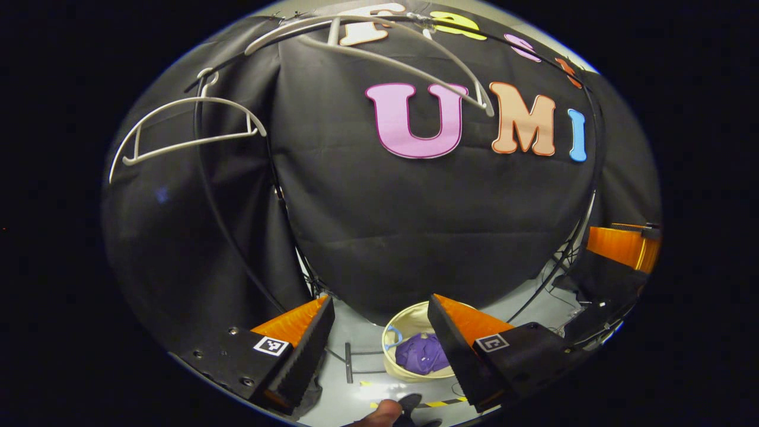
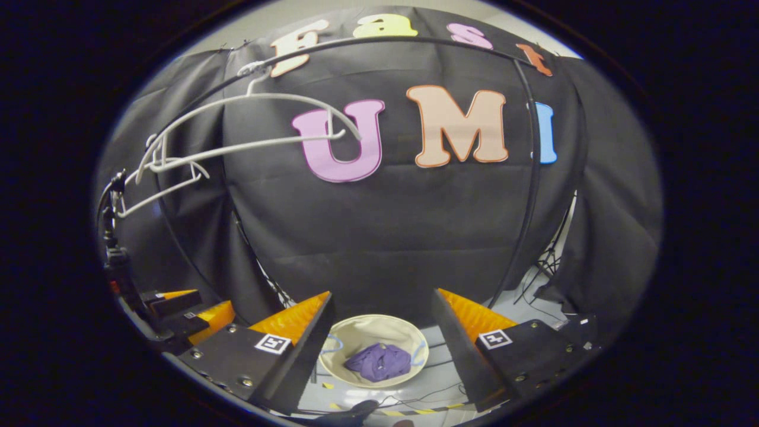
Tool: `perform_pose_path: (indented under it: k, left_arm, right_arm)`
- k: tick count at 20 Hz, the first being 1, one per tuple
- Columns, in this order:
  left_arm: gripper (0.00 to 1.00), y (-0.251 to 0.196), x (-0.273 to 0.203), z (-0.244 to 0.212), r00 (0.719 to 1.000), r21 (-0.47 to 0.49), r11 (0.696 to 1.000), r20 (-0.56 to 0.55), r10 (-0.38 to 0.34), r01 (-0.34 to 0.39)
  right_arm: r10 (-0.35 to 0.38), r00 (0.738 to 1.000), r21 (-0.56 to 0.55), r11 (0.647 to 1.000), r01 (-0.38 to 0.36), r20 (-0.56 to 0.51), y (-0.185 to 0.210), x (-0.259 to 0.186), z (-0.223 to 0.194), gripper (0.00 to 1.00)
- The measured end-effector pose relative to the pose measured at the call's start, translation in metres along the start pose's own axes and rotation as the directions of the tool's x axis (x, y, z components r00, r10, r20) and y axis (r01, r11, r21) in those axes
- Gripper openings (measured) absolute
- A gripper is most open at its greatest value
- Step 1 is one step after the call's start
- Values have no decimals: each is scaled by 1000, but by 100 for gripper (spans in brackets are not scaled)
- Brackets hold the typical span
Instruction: Grasp the clothes on the hanger with both hands and then place them into the laundry hamper below.
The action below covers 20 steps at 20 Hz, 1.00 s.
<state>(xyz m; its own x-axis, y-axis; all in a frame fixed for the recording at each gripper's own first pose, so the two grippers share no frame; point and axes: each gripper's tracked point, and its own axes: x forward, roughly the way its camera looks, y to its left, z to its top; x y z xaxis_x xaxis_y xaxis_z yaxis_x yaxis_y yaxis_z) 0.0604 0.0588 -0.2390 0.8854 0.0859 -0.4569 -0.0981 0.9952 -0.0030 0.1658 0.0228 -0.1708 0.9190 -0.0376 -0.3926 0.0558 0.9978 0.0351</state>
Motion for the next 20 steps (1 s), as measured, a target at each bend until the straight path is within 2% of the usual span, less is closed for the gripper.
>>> perform_pose_path:
  k: [4,5,6,7,8,11,15,16,17,18,19,20]
  left_arm:
    - [98,-7,-16,30,999,-14,1000,45,-16,17]
    - [99,-8,-23,37,999,-15,1000,49,-17,17]
    - [98,-7,-29,46,998,-17,1000,62,-19,20]
    - [100,-8,-35,57,996,-22,999,81,-23,25]
    - [99,-11,-38,66,995,-25,999,100,-30,32]
    - [98,-15,-59,94,987,-39,998,156,-44,50]
    - [100,-28,-87,114,980,-27,997,186,-67,73]
    - [98,-34,-97,121,976,-28,996,202,-76,84]
    - [98,-37,-103,127,972,-29,995,219,-82,90]
    - [98,-39,-108,130,968,-29,995,236,-85,95]
    - [100,-41,-113,133,964,-26,995,253,-87,97]
    - [98,-42,-118,136,959,-23,996,273,-80,90]
  right_arm:
    - [11,997,4,1000,-11,80,4,-24,41,99]
    - [11,995,1,1000,-11,99,6,-30,50,94]
    - [9,993,-11,1000,-8,121,5,-36,58,99]
    - [7,990,-24,1000,-4,142,6,-43,67,96]
    - [10,987,-34,999,-5,160,7,-49,75,99]
    - [28,978,-36,999,-21,206,14,-67,91,99]
    - [17,963,-67,998,1,268,11,-89,108,100]
    - [17,959,-80,997,6,283,11,-94,110,100]
    - [20,957,-94,996,8,289,11,-99,110,99]
    - [27,955,-103,995,4,296,11,-102,111,93]
    - [33,953,-109,994,0,302,11,-106,110,93]
    - [38,950,-111,994,-4,311,9,-109,109,92]
